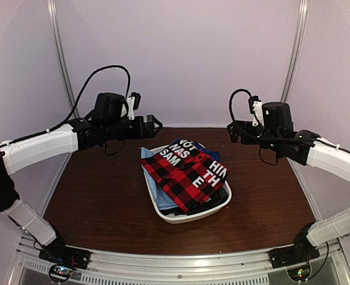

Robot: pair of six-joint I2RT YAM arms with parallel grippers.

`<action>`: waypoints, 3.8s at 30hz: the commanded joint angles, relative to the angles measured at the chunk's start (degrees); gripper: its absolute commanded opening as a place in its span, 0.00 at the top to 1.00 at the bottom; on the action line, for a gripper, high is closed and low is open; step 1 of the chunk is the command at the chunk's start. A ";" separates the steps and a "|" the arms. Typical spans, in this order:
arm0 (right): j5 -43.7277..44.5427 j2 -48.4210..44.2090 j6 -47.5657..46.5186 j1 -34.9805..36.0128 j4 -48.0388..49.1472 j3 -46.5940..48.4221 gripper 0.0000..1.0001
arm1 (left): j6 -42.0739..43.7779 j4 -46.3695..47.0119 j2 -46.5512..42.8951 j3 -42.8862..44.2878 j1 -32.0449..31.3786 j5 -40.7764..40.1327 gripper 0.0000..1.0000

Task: Fold and stack the long sleeve shirts
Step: Pick up the crumpled shirt from the bin, then move the bin to the corner of the board.

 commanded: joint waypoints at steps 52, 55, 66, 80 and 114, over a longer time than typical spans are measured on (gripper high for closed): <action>8.85 44.18 -3.39 22.34 -15.69 26.96 0.25 | -5.19 -5.55 -5.07 -8.11 3.84 -2.01 0.02; 8.99 44.15 -3.41 22.17 -15.52 27.30 0.47 | -5.27 -5.53 -4.94 -8.06 3.84 -1.45 0.02; 9.70 40.60 -1.76 19.96 -14.46 27.67 1.00 | -4.93 -5.69 -5.23 -8.44 3.84 0.44 0.02; 19.38 27.86 -1.13 13.43 -12.58 27.02 1.00 | -3.16 -4.77 -3.84 -7.94 3.69 8.76 0.02; 22.13 13.74 -9.74 7.21 -11.30 36.75 1.00 | -7.01 -10.70 -2.72 -11.28 1.28 2.97 0.03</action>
